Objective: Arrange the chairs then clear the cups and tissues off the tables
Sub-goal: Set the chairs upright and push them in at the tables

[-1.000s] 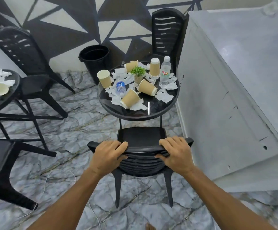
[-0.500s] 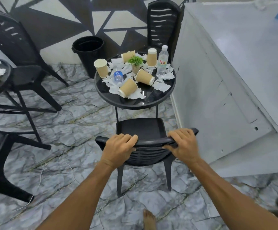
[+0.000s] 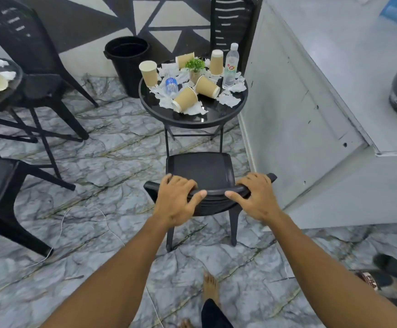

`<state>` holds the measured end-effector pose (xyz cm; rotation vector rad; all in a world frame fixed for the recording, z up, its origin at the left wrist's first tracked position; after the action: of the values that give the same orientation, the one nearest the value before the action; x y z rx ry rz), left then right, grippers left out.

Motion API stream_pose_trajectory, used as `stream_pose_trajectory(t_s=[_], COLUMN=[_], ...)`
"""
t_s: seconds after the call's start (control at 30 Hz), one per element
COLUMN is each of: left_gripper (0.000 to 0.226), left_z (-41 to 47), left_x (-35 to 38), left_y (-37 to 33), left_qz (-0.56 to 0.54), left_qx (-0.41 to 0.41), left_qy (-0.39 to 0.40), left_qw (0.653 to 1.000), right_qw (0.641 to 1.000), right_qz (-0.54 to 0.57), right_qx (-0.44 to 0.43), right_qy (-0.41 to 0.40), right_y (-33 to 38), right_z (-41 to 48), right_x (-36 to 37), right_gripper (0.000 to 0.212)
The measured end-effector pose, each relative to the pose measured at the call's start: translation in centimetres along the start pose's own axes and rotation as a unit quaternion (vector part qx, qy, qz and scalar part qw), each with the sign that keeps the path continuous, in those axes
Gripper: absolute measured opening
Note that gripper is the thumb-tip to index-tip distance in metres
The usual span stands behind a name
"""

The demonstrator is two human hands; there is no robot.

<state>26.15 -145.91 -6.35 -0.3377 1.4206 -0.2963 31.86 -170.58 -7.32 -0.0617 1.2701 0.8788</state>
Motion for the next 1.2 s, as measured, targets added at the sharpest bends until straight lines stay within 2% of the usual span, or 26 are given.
stream_pose_trajectory(t_s=[0.1,0.2,0.33,0.5,0.6,0.77,0.93,1.2], left_gripper=[0.069,0.076,0.072,0.056,0.056,0.059,0.068,0.07], left_z=[0.1,-1.0,0.2,2.3,2.3,-0.8,-0.4,-1.5], left_x=[-0.3,0.3,0.3,-0.1,-0.4,0.8,-0.6,-1.0], left_y=[0.4,1.0,1.2,2.8,3.2,3.1,1.9,1.5], left_qz=[0.012,-0.015,-0.113,-0.148,-0.157,-0.14,-0.085,-0.097], left_qx=[-0.125,-0.217,-0.2,-0.162,-0.174,-0.171,-0.204,-0.207], left_qy=[0.027,0.005,-0.021,-0.033,-0.02,-0.017,0.054,0.088], left_qw=[0.992,0.976,0.973,0.975,0.972,0.975,0.974,0.97], right_qw=[0.999,0.997,0.997,0.994,0.994,0.997,0.994,0.992], right_qz=[-0.009,-0.033,-0.045,-0.032,-0.006,-0.007,-0.014,-0.035], right_qx=[0.013,0.044,0.066,0.099,0.102,0.07,0.097,0.094], right_qy=[0.031,0.056,0.009,-0.024,-0.029,-0.016,0.045,0.072], right_y=[-0.1,-1.2,-1.5,-0.6,-0.7,-1.2,-0.7,0.3], right_z=[0.9,0.8,0.4,0.8,1.5,-0.7,-0.1,-1.3], right_x=[-0.8,-0.8,0.1,0.7,0.8,1.0,0.1,-0.4], right_gripper=[0.058,0.065,0.074,0.073,0.074,0.069,0.08,0.08])
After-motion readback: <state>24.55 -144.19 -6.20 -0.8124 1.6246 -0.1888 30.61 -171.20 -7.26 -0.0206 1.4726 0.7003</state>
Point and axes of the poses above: each hand's wrist, its own z-axis towards the middle knuckle, its own x-axis out of the palm, y = z × x, the point moved 2 cm from there along z, towards the middle knuckle, and after that the axes turned 10 degrees about -x, right-handed, at the moved point
